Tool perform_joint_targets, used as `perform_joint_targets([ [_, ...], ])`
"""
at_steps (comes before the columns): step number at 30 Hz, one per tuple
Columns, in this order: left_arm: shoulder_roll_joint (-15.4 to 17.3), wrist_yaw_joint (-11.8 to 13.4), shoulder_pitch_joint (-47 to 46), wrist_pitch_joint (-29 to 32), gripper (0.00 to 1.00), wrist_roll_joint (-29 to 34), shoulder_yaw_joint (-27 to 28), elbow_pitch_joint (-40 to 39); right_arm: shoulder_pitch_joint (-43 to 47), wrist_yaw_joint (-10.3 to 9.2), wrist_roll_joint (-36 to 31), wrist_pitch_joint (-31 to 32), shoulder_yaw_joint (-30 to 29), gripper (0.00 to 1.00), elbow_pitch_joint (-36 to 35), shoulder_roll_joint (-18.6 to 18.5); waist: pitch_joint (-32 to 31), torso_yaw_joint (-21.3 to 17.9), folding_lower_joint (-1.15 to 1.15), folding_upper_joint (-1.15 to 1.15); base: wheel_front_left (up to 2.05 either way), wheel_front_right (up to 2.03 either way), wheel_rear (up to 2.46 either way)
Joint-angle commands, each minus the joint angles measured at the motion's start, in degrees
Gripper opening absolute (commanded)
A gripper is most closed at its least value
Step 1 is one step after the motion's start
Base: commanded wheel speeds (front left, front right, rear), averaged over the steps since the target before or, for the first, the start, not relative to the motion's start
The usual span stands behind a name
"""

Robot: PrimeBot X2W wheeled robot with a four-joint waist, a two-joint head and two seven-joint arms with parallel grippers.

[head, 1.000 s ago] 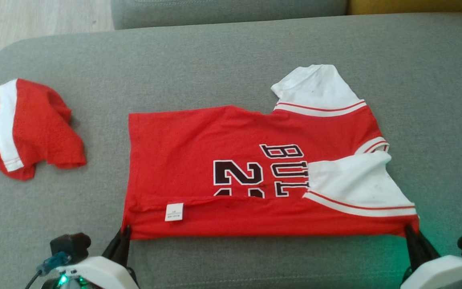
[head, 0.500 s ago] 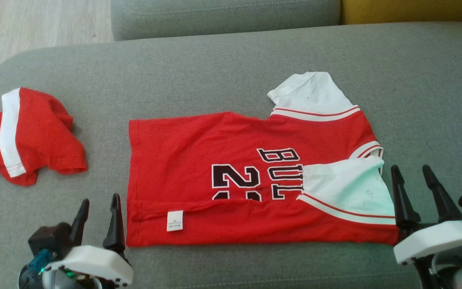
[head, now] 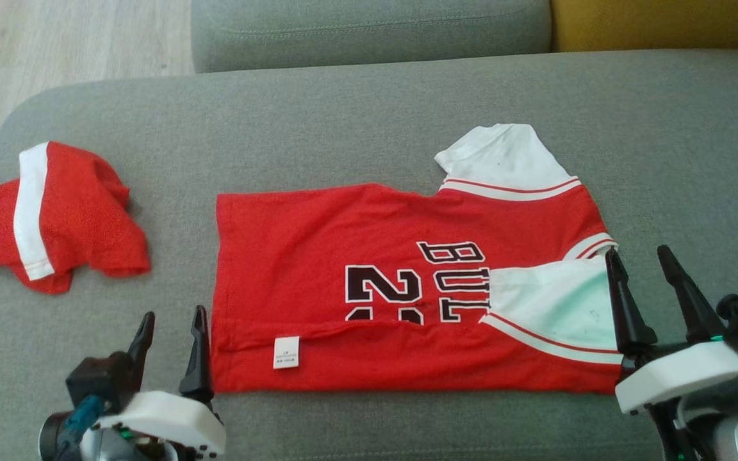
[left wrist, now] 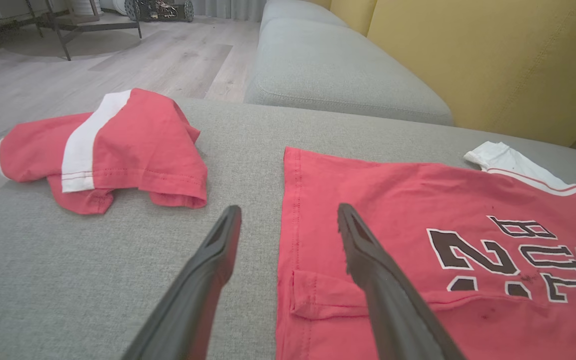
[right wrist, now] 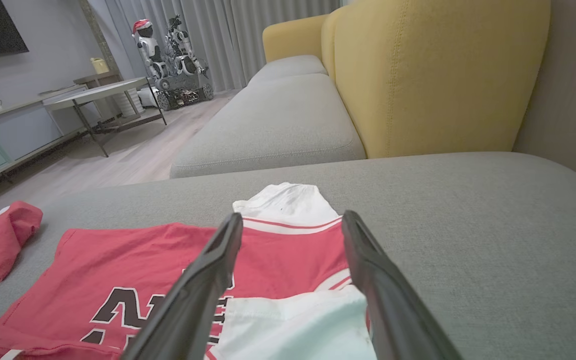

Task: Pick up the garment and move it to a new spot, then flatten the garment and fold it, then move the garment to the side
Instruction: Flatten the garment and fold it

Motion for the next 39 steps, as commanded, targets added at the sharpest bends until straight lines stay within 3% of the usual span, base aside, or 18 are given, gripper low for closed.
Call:
perform_joint_targets([
  [1, 1.01, 0.24, -3.41, 0.16, 1.00, 0.67, 1.66, -2.20, -1.98, -0.04, 0.26, 0.19, 1.27, 1.00, -2.38, -1.34, 0.15, 0.08, 0.00, 0.00, 0.00, 0.00, 0.00],
  [6, 0.87, -1.23, -7.59, 0.33, 1.00, 1.03, 0.53, -1.36, -2.61, -0.04, 0.75, 0.56, 1.33, 1.00, -3.00, -1.40, 2.08, 0.70, 0.00, 0.00, 0.00, 0.00, 0.00],
  [13, -0.52, -5.23, -21.25, 1.26, 1.00, 0.11, -0.32, 5.14, -5.71, -0.04, 1.30, 0.93, 2.45, 1.00, -4.26, -1.85, 7.68, 0.75, 0.00, 0.00, 0.00, 0.00, 0.00],
  [22, -2.30, -9.90, -37.81, 2.11, 1.00, -2.96, 0.76, 28.63, -10.37, -0.04, 2.75, -0.33, 5.68, 1.00, -1.94, -2.28, 12.75, -1.55, 0.00, 0.00, 0.00, 0.00, 0.00],
  [23, -2.35, -10.84, -40.55, 2.35, 1.00, -3.46, 0.94, 34.29, -11.05, -0.04, 3.06, -0.72, 6.07, 1.00, -1.30, -2.24, 13.40, -2.13, 0.00, 0.00, 0.00, 0.00, 0.00],
  [30, -2.66, -14.96, -46.79, 2.75, 1.00, -5.63, 1.40, 50.04, -12.26, -0.04, 4.12, -1.85, 6.53, 1.00, 0.90, -1.90, 14.57, -3.55, 0.00, 0.00, 0.00, 0.00, 0.00],
  [31, -2.84, -15.65, -47.43, 2.66, 0.94, -6.02, 1.49, 51.56, -12.34, -0.04, 4.26, -1.97, 6.43, 1.00, 1.20, -1.87, 14.66, -3.65, 0.00, 0.00, 0.00, 0.00, 0.00],
  [32, -2.97, -16.21, -48.06, 2.34, 0.49, -6.27, 1.55, 52.86, -12.44, -0.04, 4.42, -2.08, 6.26, 1.00, 1.50, -1.90, 14.76, -3.73, 0.00, 0.00, 0.00, 0.00, 0.00],
  [34, -3.27, -17.16, -49.16, 1.54, 0.00, -6.60, 1.54, 55.09, -12.74, -0.04, 4.33, -2.46, 5.79, 1.00, 2.00, -2.22, 14.93, -3.77, 0.00, 0.00, 0.00, 0.00, 0.00],
  [39, -4.08, -18.62, -51.58, -0.93, 0.00, -6.14, 0.46, 58.63, -14.51, -0.04, 4.18, -3.32, 3.91, 1.00, 3.77, -2.91, 15.33, -3.37, 0.00, 0.00, 0.00, 0.00, 0.00],
])
